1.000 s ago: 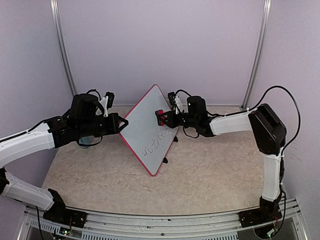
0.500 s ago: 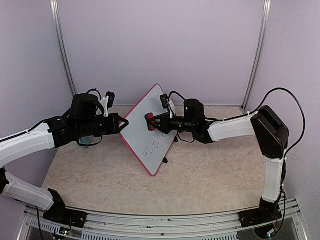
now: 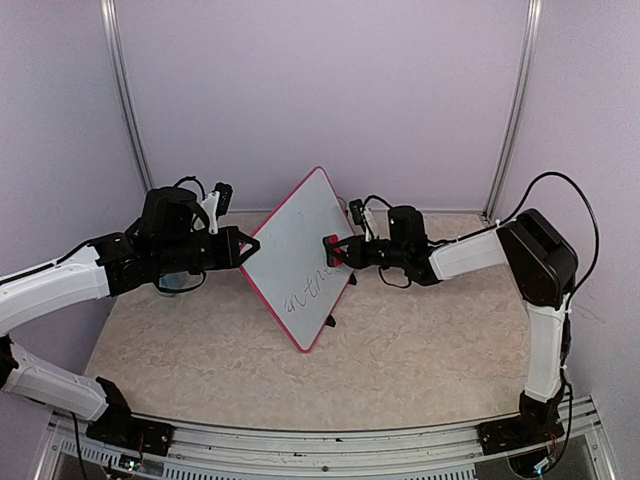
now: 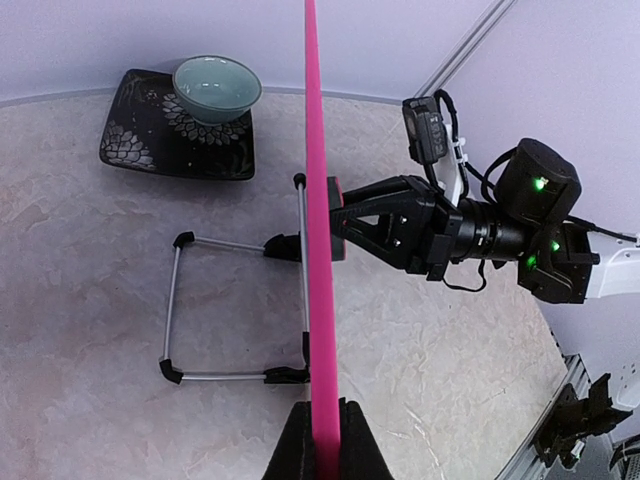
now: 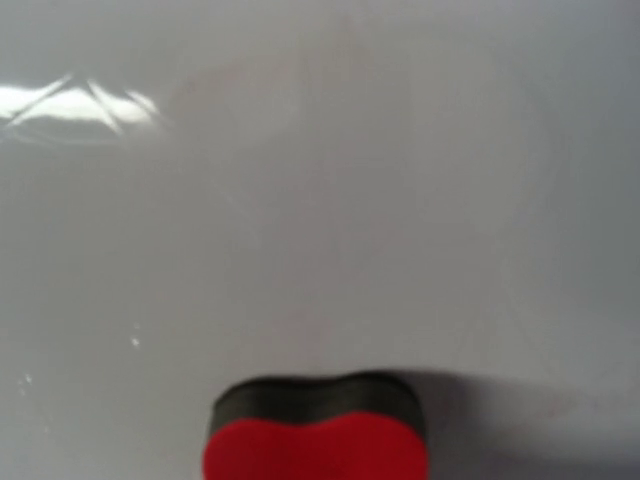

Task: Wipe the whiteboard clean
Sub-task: Erase the whiteboard at the center of the board.

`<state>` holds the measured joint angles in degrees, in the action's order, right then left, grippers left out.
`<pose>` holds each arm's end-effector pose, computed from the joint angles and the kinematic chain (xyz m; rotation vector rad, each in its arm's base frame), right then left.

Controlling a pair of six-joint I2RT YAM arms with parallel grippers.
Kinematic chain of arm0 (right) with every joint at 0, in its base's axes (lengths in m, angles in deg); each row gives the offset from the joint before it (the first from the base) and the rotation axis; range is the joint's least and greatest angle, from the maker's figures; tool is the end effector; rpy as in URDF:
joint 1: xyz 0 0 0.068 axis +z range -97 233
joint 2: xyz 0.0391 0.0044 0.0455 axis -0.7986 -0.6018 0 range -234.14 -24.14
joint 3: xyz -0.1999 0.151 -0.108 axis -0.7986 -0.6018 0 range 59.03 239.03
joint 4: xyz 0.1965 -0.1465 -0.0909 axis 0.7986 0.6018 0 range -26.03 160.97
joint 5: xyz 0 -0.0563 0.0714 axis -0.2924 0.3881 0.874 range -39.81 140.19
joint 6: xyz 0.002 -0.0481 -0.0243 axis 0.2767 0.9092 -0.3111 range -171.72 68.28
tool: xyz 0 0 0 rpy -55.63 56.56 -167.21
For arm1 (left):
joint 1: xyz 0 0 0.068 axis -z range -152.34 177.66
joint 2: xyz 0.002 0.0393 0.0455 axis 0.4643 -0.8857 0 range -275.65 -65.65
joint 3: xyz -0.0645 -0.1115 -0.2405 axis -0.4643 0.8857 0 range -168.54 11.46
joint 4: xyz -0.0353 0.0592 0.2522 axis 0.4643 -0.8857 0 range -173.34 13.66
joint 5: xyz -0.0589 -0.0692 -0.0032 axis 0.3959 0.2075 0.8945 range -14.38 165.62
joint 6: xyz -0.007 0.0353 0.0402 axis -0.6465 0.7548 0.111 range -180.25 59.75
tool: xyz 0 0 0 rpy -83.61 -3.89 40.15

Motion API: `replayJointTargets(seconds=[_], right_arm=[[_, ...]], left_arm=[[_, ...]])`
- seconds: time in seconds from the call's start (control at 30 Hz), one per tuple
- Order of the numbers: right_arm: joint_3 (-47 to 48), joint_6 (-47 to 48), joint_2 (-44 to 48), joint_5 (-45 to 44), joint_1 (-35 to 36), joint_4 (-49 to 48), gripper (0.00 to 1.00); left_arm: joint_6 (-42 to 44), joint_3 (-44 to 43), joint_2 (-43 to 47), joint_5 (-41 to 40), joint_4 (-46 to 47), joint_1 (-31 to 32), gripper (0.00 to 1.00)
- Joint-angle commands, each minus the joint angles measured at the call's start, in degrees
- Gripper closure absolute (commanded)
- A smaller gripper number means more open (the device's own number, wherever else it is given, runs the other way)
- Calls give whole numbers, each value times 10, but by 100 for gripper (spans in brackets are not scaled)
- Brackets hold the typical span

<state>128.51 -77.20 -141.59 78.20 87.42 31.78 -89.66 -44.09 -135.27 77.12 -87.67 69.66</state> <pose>0.3632 0.2691 0.1774 -0.5182 1.9132 1.1565 0.2070 -0.1876 0.3126 0.2489 2.0965 -0.8013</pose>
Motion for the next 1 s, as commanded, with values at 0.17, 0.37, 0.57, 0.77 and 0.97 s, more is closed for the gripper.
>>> replayJointTargets(seconds=[0.17,0.37,0.57,0.77,0.97], right_arm=[[28,95,42,13,62,63,98],[34,162,90,-33,121,122,98],[15,204,109,-83,166,165,98],[-9,230,107,-144,207,201,98],[-43,235,115,-166,235,213,98]], left_arm=[[26,0,-10,58,-28,15,100],[21,0,-10,55,-27,15,100],[15,2,-8,50,-25,16,100],[13,3,-10,49,-21,17,100],[11,3,-13,49,-19,18,100]])
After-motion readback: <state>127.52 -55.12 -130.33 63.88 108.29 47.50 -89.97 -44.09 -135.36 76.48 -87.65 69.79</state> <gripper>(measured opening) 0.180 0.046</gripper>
